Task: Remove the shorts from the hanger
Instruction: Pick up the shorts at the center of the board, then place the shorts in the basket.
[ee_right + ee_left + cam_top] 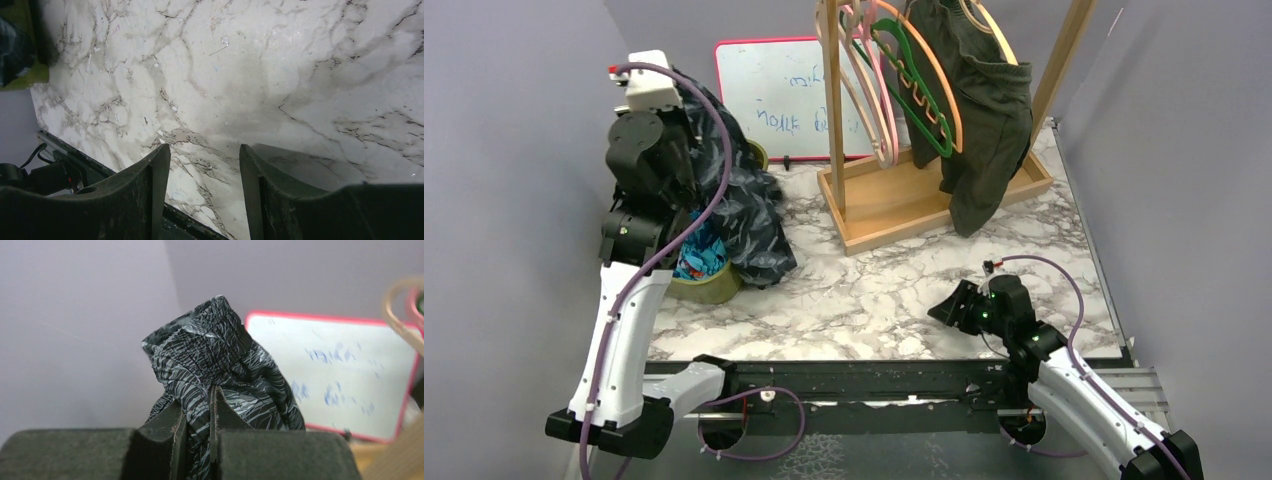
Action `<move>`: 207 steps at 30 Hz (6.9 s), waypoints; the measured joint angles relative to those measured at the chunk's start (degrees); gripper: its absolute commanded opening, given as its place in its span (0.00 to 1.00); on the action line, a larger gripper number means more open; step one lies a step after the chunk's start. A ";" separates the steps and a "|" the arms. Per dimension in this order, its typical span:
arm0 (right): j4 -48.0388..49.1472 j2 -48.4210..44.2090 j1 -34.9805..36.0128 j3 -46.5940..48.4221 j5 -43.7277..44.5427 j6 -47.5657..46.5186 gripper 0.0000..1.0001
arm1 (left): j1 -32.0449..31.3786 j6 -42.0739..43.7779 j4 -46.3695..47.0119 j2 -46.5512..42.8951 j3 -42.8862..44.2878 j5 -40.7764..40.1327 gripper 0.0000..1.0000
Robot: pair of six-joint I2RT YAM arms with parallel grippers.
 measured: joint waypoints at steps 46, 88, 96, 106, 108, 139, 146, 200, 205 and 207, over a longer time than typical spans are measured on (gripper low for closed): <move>1.79 1.27 0.00 -0.74 -1.49 -0.02 0.56 | 13.99 -5.29 -7.43 -10.54 -19.50 21.49 0.95; 2.67 1.11 0.00 -1.18 -1.51 0.00 0.56 | -37.42 -67.32 -2.99 1.75 -54.07 -29.46 0.99; 2.67 0.98 0.00 -1.22 -1.53 -0.02 0.56 | -35.50 -63.41 -0.70 15.41 -52.28 -32.46 0.92; 2.67 0.07 0.00 -1.38 -1.75 0.00 0.57 | -28.55 -51.84 11.08 20.57 -55.17 -23.69 0.20; 2.67 0.07 0.00 -1.38 -1.75 -0.02 0.57 | -27.47 -49.90 12.68 19.91 -56.17 -22.47 0.09; 2.67 0.04 0.00 -1.38 -1.84 -0.02 0.57 | 12.20 -4.92 9.18 3.85 -20.79 -10.95 0.00; 2.84 0.57 0.00 -1.38 -1.84 -0.02 0.57 | 19.02 -4.63 6.03 7.80 -20.81 0.57 0.00; -10.60 -4.00 0.00 25.09 25.66 -9.33 0.93 | -5.55 -19.65 6.08 -17.73 -52.28 55.41 0.99; -12.22 2.29 0.00 31.76 30.69 -10.80 0.94 | -5.64 -19.43 6.97 -19.23 -54.34 55.47 0.99; -12.70 7.34 0.00 36.11 31.61 -11.15 0.94 | -5.81 -19.41 7.06 -19.80 -54.49 55.45 0.99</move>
